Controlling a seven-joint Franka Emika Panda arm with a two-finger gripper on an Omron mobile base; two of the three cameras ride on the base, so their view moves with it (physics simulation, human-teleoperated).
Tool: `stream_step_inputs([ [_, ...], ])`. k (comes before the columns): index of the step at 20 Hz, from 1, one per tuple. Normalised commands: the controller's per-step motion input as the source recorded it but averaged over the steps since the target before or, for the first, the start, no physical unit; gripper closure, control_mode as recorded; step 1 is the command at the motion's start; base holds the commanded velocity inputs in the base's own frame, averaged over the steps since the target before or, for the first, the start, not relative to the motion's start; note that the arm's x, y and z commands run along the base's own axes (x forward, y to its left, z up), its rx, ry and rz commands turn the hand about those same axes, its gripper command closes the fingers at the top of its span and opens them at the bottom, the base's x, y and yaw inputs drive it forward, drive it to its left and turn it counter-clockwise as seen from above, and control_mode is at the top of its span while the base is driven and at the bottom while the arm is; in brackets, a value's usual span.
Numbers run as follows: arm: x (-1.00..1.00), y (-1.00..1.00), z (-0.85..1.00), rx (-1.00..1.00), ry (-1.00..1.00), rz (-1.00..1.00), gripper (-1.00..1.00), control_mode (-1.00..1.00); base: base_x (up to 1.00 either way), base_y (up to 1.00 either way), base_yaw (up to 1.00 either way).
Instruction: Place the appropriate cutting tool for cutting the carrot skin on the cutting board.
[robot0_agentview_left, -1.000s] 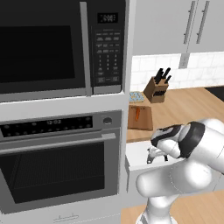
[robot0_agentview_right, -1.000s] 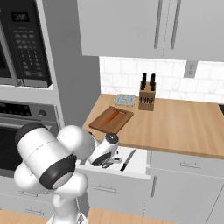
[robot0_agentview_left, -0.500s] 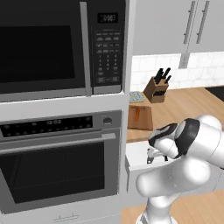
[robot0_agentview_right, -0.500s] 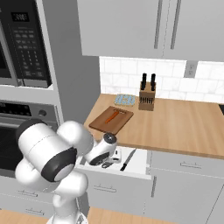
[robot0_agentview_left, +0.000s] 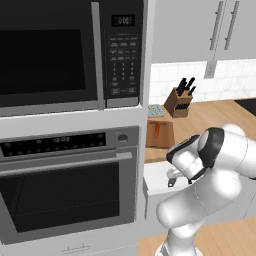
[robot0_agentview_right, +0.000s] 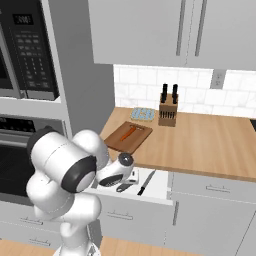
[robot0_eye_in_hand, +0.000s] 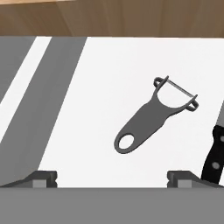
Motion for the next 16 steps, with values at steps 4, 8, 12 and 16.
stream_step_inputs([
  [4,0.00,0.01,-0.12,0.00,-0.01,0.00,-1.00,-1.00,0.00,0.00,0.00],
  [8,0.01,0.00,-0.22,0.00,-0.05,0.00,-1.00,-1.00,0.00,0.00,0.00],
  [12,0.05,0.04,-0.12,0.00,-0.03,-0.01,-1.00,-1.00,0.00,0.00,0.00],
  [16,0.00,0.04,-0.26,-0.01,-0.01,-0.07,-1.00,-1.00,0.00,0.00,0.00],
])
